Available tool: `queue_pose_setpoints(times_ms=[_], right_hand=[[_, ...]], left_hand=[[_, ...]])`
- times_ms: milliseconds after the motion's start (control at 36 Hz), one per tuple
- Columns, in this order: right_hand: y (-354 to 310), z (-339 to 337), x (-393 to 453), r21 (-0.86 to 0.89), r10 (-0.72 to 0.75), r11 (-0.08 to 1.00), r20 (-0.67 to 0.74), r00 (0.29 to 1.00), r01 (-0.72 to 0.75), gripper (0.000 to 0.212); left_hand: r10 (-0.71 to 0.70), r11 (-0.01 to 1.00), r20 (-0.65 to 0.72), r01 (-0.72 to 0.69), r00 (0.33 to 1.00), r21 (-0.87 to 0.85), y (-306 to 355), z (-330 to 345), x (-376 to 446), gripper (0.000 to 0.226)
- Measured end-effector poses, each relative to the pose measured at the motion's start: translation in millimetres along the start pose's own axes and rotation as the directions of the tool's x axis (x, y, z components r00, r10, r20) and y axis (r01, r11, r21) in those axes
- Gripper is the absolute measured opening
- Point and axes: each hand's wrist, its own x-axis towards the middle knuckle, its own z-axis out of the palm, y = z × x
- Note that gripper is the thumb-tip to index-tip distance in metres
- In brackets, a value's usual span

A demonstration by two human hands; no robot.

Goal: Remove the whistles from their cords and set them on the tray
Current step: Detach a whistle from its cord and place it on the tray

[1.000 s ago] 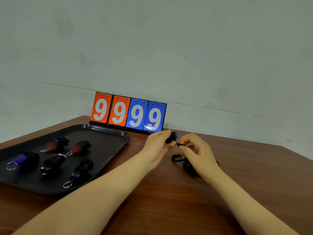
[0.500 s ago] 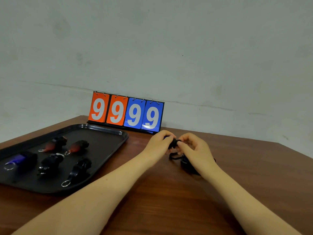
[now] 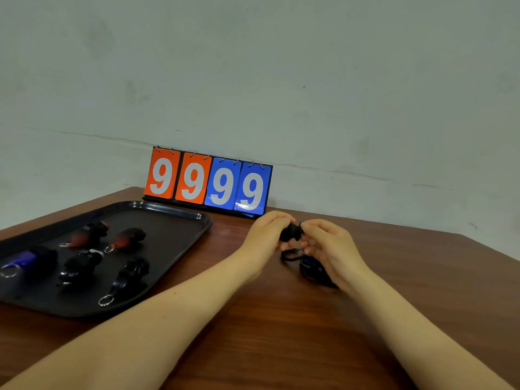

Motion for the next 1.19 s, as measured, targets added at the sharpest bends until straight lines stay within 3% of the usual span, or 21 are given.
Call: queue_pose_setpoints(times_ms=[83,361,639,889,1194], right_hand=[[0.5,2.0,-0.7,0.038,0.020,0.999,0.050,0.999,-0.022,0.016],[6.5,4.5,-1.3,-0.010,-0.044,0.999,-0.003,0.999,0.044,0.014],[8.5,2.7,0.9,-0.170,-0.142,0.977,-0.047,0.989,0.132,0.007],[6.2,1.2,0.1,0.097,-0.024,0.995,-0.002,1.000,0.024,0.015],[7.6,1.7,0.6,0.124,-0.018,0.992,0.009,1.000,0.016,0.018]], left_hand=[[-0.026,0.994,-0.006,0.025,1.000,-0.109,2.8,-0.8,1.7,0.009],[-0.061,0.998,0.001,0.061,0.998,-0.005,-0.7,-6.0,7.1,0.010],[-0.122,0.992,-0.013,0.122,0.992,0.029,-1.9,-1.9,6.8,0.019],[-0.106,0.990,0.041,0.109,0.993,-0.085,-1.2,-2.4,5.6,0.017],[-0.128,0.982,0.024,0.131,0.991,-0.137,2.0,-3.8,4.7,0.016]])
